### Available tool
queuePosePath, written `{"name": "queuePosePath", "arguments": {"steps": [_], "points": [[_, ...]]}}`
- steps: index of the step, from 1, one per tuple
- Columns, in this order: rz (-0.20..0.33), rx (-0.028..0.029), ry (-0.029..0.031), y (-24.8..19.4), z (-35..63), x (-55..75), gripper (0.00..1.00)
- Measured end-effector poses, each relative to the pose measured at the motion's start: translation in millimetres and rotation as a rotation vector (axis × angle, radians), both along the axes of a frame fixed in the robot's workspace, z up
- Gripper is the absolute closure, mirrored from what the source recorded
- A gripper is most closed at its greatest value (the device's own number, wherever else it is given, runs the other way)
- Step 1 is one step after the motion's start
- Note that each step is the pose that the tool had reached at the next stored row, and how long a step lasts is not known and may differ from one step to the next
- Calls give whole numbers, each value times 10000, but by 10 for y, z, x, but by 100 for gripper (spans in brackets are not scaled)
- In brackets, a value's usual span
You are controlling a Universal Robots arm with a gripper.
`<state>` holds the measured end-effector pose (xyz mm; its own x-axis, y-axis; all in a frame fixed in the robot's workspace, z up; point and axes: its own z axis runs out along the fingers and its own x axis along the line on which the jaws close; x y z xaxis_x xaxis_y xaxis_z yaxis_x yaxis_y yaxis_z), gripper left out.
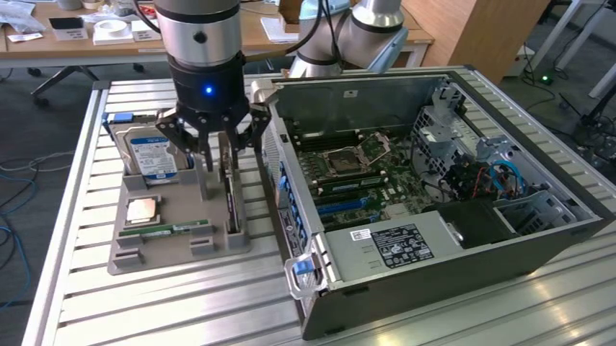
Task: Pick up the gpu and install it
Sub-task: 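Pick up the gpu and move the gpu toward the slot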
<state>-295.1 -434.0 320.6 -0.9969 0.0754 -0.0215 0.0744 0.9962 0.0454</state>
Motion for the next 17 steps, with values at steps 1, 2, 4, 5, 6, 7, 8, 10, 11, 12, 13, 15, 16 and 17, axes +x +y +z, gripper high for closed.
{"name": "queuePosePath", "arguments": {"steps": [1,2,4,5,6,7,8,10,11,12,13,15,16,17], "points": [[-1,0,1,1,-19,0,58],[0,0,0,2,-37,0,58],[0,1,0,3,-73,0,58],[0,0,0,4,-91,0,58],[-1,1,-1,4,-111,0,58],[0,1,0,4,-128,0,58],[-1,0,0,4,-142,0,58],[0,-1,1,4,-143,0,58],[-1,-1,2,4,-143,0,58],[0,-2,1,4,-143,0,58],[-1,-3,1,4,-143,0,58],[0,-6,1,4,-143,0,58],[0,-5,0,4,-144,0,57],[0,-6,0,4,-144,0,57]]}}
